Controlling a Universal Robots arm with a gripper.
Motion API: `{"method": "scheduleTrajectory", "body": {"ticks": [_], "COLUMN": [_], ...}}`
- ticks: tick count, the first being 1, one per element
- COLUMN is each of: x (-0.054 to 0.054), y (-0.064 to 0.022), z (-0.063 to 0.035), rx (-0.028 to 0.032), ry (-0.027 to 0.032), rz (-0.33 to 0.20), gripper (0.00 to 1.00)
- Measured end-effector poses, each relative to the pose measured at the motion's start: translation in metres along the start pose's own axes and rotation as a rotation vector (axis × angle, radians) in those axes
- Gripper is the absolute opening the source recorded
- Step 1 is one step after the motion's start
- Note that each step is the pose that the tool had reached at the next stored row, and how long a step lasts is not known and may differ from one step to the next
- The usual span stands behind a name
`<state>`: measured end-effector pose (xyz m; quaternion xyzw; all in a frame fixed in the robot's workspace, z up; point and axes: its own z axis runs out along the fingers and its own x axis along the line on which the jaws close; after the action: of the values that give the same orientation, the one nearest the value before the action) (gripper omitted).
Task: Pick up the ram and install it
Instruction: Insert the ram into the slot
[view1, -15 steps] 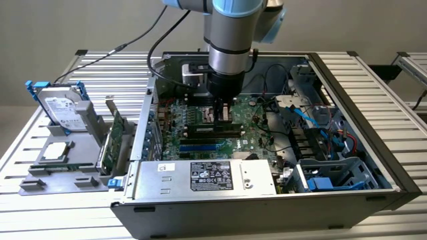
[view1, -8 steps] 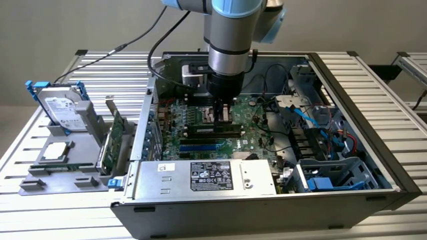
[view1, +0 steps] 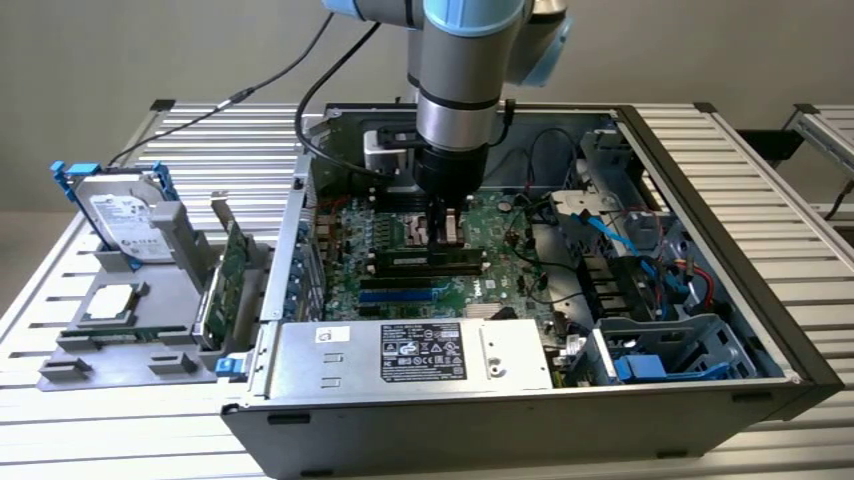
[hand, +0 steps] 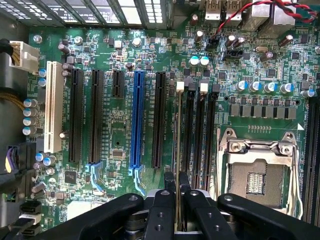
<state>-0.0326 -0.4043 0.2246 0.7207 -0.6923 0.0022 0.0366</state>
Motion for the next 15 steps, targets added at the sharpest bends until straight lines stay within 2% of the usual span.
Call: {"method": "scheduleTrajectory", "body": {"ticks": [15], "x": [-0.0004], "y": [-0.0001], "z": [0.0019], "rx": [-0.0009], "ry": [-0.0013], "rz": [0.018], "gripper": [0.14]}}
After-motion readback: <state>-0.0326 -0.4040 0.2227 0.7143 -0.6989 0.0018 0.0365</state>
